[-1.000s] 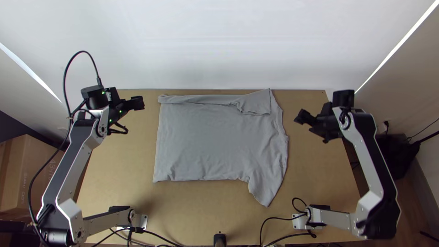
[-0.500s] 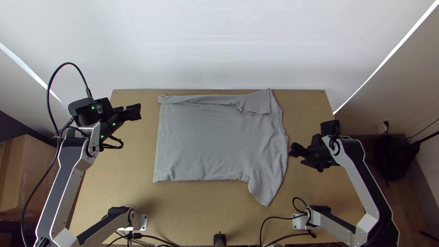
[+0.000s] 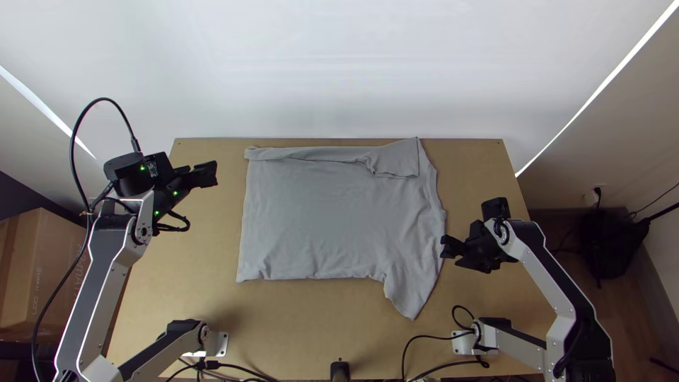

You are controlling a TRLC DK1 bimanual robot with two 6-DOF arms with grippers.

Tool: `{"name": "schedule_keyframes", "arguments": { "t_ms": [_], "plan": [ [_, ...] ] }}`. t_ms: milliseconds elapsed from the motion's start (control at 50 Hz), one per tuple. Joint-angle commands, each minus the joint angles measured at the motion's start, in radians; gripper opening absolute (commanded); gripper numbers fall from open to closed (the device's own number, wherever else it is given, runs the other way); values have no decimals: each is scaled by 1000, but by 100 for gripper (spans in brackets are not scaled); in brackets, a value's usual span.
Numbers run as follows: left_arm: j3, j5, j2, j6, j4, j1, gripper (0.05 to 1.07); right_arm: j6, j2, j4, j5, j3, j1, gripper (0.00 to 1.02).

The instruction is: Fold the t-shirt

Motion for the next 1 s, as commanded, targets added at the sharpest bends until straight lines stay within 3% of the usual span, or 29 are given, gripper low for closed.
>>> {"name": "schedule_keyframes", "arguments": {
  "t_ms": [0,420,620,700,980],
  "plan": [
    [-21,7,-9,-22,-5,-3,102,-7,30,16,-9,-31,8,62],
    [-21,7,4,-24,0,-2,102,-3,148,117,-10,-50,48,60],
    [-21,5,14,-15,-6,3,102,5,142,182,-10,-74,77,28],
    [-28,5,21,-3,-18,12,102,4,130,209,1,-79,77,2],
    [-91,38,68,177,-291,18,102,2,54,220,14,-90,40,3]
  ]
}}
